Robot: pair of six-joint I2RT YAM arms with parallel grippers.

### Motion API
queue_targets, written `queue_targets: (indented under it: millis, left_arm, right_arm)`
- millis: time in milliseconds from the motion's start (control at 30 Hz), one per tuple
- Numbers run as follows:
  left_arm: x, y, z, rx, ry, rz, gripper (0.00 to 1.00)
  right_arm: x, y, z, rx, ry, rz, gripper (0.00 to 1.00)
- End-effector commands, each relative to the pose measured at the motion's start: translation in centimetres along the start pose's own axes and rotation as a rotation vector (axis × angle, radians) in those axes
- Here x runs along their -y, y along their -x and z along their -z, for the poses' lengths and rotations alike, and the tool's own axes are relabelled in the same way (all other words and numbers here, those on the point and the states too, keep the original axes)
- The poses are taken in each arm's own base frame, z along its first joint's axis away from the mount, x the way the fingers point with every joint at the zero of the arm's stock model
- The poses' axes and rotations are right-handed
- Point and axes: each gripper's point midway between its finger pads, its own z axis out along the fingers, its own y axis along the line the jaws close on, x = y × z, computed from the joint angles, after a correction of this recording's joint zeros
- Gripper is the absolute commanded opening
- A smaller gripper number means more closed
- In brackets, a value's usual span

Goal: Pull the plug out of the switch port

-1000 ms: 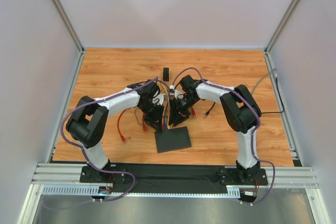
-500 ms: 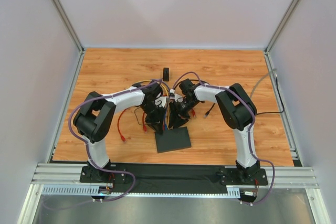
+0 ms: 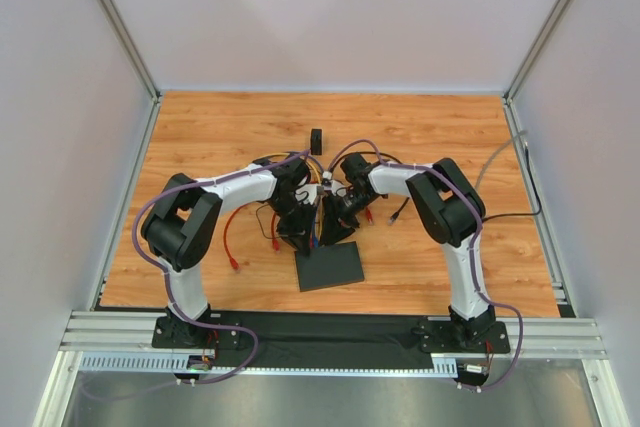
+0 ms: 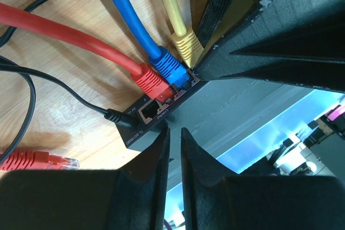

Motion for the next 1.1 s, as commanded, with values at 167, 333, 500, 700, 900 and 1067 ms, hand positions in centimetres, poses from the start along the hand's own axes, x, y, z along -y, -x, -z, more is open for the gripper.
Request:
queue_targets:
  millis: [167, 333, 500, 700, 900, 1067]
  left_arm:
    - [0.0, 0.4, 0.2, 0.004, 0.014, -0.025, 0.21]
    - [0.1, 0.4, 0.2, 0.000, 0.014, -0.026, 0.21]
    - [0.2, 0.3, 0.0, -0.007, 0.013, -0.029, 0.21]
    - [0.1, 0.2, -0.1, -0.014, 0.017, -0.030, 0.21]
    - [-0.1, -0.2, -0.4, -0.031, 0.026, -0.023, 0.22]
    - [-0.1, -0.6, -0.8, -0.055, 0.026, -0.023, 0.23]
  right_arm:
    - [0.4, 0.2, -0.8, 0.000, 0.028, -0.004, 0.23]
    - [0.3, 0.4, -1.0, 0.011, 0.033, -0.013, 0.08]
    - [0.3, 0.5, -1.1, 0.031, 0.039, -0.015, 0.00]
    - [0.3, 1.4, -1.0, 0.120, 0.028, -0.033, 0.00]
    - [-0.4, 2.7, 0.0, 0.209, -0.004, -0.016, 0.00]
    - [-1.3, 3.5, 0.8, 0.268, -0.003, -0.018, 0.00]
